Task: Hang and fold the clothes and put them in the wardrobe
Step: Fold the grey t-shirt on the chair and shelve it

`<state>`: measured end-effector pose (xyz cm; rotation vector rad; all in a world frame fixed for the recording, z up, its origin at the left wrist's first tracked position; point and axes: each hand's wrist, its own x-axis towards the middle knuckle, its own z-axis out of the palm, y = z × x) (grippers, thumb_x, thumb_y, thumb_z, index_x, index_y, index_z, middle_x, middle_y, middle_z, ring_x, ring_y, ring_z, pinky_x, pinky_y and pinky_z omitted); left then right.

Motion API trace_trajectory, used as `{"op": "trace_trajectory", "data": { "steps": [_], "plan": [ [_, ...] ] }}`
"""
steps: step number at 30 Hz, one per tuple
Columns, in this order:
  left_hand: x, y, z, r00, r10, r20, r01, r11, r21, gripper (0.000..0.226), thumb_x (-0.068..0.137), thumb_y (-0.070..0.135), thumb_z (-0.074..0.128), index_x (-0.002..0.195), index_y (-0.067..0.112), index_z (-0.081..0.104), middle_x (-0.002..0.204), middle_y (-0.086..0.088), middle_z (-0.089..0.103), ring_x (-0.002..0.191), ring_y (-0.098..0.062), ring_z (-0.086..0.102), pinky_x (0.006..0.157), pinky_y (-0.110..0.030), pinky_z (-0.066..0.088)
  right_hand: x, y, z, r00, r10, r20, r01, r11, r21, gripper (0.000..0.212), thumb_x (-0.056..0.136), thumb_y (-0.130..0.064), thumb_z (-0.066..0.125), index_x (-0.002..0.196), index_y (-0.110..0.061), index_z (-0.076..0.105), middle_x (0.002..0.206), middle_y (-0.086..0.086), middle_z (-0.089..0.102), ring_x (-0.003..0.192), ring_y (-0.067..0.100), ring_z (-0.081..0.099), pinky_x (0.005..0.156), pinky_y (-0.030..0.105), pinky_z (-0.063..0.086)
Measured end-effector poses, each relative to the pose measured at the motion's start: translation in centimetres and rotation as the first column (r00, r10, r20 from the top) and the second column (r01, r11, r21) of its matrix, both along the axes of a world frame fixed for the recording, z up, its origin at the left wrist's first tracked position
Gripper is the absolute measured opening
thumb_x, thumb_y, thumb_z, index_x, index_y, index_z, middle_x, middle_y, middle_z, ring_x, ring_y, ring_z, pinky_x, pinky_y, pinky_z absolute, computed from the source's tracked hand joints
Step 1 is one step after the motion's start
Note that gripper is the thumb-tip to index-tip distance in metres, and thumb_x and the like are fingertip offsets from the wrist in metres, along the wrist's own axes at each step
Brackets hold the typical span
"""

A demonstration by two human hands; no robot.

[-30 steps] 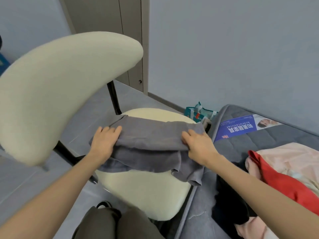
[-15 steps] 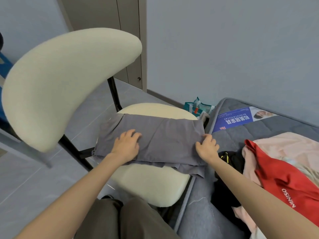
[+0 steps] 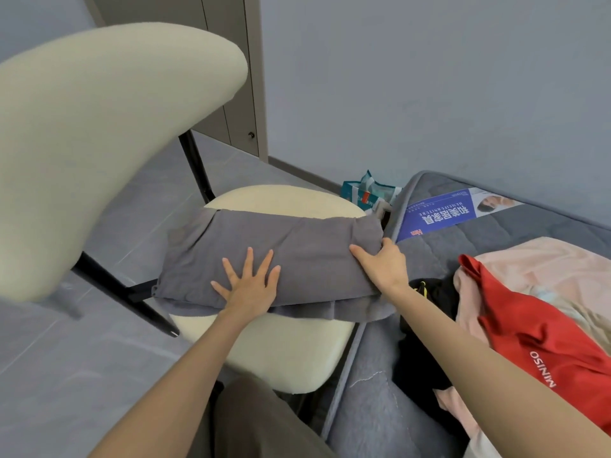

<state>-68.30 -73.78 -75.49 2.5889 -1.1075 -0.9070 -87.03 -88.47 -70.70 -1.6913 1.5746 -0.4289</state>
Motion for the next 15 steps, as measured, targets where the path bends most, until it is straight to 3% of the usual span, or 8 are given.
{"op": "trace_trajectory", "data": {
  "steps": [2, 4, 7, 9, 11, 13, 15],
  "plan": [
    [-0.1, -0.2, 0.2, 0.998, 0.045, -0.037, -0.045, 0.999, -0.014, 0.050, 0.094, 0.063, 0.004, 0.144, 0.056, -0.001, 0.157, 0.017, -0.017, 0.140, -0.037, -0.027, 0.105, -0.066, -0.015, -1.0, 0.1, 0.7, 1.000, -0.024, 0.008, 0.025, 0.981, -0.190, 0.051, 0.082, -0.048, 0.065, 0.116, -0.012, 0.054, 0.111, 0.007, 0.064, 0.100, 0.027, 0.060, 0.077, 0.033, 0.046],
    [-0.5, -0.6, 0.5, 0.997, 0.033, -0.067, -0.032, 0.999, 0.008, 0.049, 0.096, 0.060, 0.003, 0.144, 0.056, 0.002, 0.156, 0.019, -0.018, 0.140, -0.037, -0.026, 0.105, -0.067, -0.014, -2.8, 0.2, 0.1, 0.996, -0.083, -0.034, 0.079, 0.989, -0.125, 0.044, 0.084, -0.041, 0.064, 0.114, -0.012, 0.049, 0.111, 0.009, 0.063, 0.102, 0.031, 0.059, 0.077, 0.035, 0.044],
    [-1.8, -0.9, 0.9, 0.999, -0.026, -0.023, 0.028, 0.996, 0.080, 0.047, 0.100, 0.051, 0.009, 0.146, 0.053, -0.001, 0.155, 0.017, -0.024, 0.140, -0.039, -0.026, 0.106, -0.070, -0.008, -5.1, 1.5, -1.3, 0.973, -0.072, -0.218, 0.069, 0.997, -0.019, 0.035, 0.087, -0.023, 0.061, 0.109, -0.009, 0.037, 0.113, 0.016, 0.056, 0.101, 0.036, 0.056, 0.075, 0.039, 0.044],
    [-2.3, -0.8, 1.2, 0.999, -0.034, -0.013, 0.035, 0.993, 0.109, 0.048, 0.101, 0.048, 0.011, 0.146, 0.051, -0.004, 0.154, 0.015, -0.027, 0.140, -0.041, -0.026, 0.107, -0.071, -0.005, -5.0, 1.9, -1.4, 0.930, -0.013, -0.367, -0.057, 0.982, -0.179, 0.038, 0.082, -0.009, 0.058, 0.114, -0.010, 0.038, 0.118, 0.016, 0.047, 0.103, 0.037, 0.050, 0.076, 0.042, 0.044],
    [-2.4, -0.5, 1.6, 0.998, -0.041, -0.039, 0.046, 0.989, 0.142, 0.050, 0.101, 0.048, 0.014, 0.147, 0.049, -0.006, 0.154, 0.014, -0.028, 0.140, -0.043, -0.024, 0.107, -0.071, -0.001, -3.9, 2.0, -1.0, 0.861, 0.036, -0.507, -0.232, 0.915, -0.330, 0.055, 0.075, -0.003, 0.055, 0.127, -0.014, 0.040, 0.128, 0.014, 0.040, 0.110, 0.035, 0.041, 0.086, 0.043, 0.039],
    [-2.2, -0.2, 2.1, 0.996, -0.063, -0.057, 0.073, 0.979, 0.189, 0.053, 0.101, 0.047, 0.019, 0.148, 0.046, -0.005, 0.155, 0.012, -0.025, 0.141, -0.045, -0.018, 0.108, -0.070, 0.007, -1.9, 2.2, -0.3, 0.827, 0.141, -0.544, -0.386, 0.845, -0.369, 0.056, 0.078, -0.005, 0.052, 0.132, -0.017, 0.042, 0.140, 0.013, 0.033, 0.120, 0.034, 0.033, 0.097, 0.043, 0.033],
    [-1.8, 0.0, 2.7, 0.995, -0.095, -0.008, 0.095, 0.979, 0.179, 0.054, 0.101, 0.043, 0.028, 0.151, 0.039, 0.008, 0.160, 0.007, -0.006, 0.140, -0.044, 0.004, 0.108, -0.061, 0.024, 0.3, 2.7, -0.2, 0.777, 0.305, -0.551, -0.529, 0.790, -0.309, 0.050, 0.087, -0.012, 0.048, 0.136, -0.018, 0.041, 0.151, 0.011, 0.025, 0.133, 0.033, 0.024, 0.107, 0.044, 0.024]
  ]
}}
